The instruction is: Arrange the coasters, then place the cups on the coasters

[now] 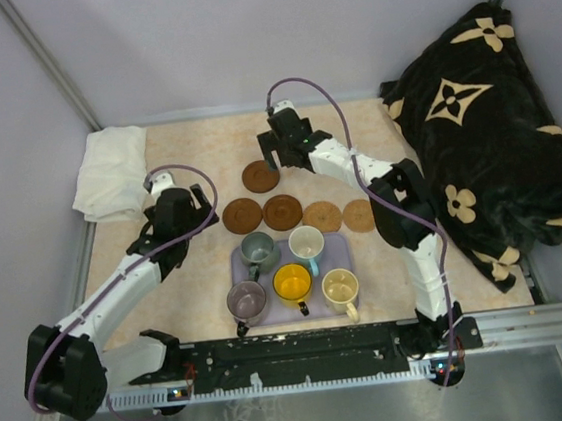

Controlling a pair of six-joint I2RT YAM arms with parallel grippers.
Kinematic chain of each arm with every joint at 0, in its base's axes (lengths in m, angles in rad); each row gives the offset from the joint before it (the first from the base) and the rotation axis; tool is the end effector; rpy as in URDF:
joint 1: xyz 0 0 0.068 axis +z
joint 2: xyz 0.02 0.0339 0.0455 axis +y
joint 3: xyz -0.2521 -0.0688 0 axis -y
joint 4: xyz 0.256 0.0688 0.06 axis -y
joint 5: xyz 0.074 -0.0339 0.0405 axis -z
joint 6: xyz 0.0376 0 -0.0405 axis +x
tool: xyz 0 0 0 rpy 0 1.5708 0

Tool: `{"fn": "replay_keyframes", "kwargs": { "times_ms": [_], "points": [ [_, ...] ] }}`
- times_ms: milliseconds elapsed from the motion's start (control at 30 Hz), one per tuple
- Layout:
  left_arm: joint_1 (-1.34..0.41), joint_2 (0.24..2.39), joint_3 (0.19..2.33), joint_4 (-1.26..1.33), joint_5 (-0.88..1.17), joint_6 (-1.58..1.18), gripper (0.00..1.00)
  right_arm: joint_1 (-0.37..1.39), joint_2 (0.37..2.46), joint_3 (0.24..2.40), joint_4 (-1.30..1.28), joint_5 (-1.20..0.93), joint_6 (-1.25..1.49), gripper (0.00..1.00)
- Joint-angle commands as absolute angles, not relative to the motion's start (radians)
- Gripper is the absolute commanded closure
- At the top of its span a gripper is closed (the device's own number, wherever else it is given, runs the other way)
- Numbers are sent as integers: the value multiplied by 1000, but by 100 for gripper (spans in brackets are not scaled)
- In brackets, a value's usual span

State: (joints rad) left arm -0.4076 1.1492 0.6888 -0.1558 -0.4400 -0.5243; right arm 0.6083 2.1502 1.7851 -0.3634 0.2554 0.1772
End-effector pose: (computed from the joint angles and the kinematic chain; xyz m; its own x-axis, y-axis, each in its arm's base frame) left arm 0.2460 -0.0888 0.2211 -0.4791 -0.2865 -0.8297 -0.2314 0.9530 -0.1954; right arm 0.4165 0.2785 0.2156 -0.6080 -0.2156 -0.7641 -0.2957 0.9547 -0.0340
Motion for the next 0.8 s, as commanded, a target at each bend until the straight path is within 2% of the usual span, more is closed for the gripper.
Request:
{"fn": "replay_keyframes", "kwargs": {
  "times_ms": [0, 233, 433, 633, 767],
  "points": [
    [-402, 1200, 690, -129, -431, -532, 1, 628, 2219, 1920, -342, 202, 143, 3],
    [-403, 1265, 688, -129, -458, -533, 1, 650, 2340, 2051, -417, 210, 124, 5],
    [-402, 1293, 684, -107, -479, -525, 1, 650, 2370, 2050, -432, 219, 129, 17],
    [-398, 1250, 617, 12, -378, -509, 15, 651, 2378, 2027, -442, 213, 128, 20],
    [-387, 1227, 606, 36, -365, -516, 2, 652, 2384, 2008, -449, 233, 128, 21]
  ]
}}
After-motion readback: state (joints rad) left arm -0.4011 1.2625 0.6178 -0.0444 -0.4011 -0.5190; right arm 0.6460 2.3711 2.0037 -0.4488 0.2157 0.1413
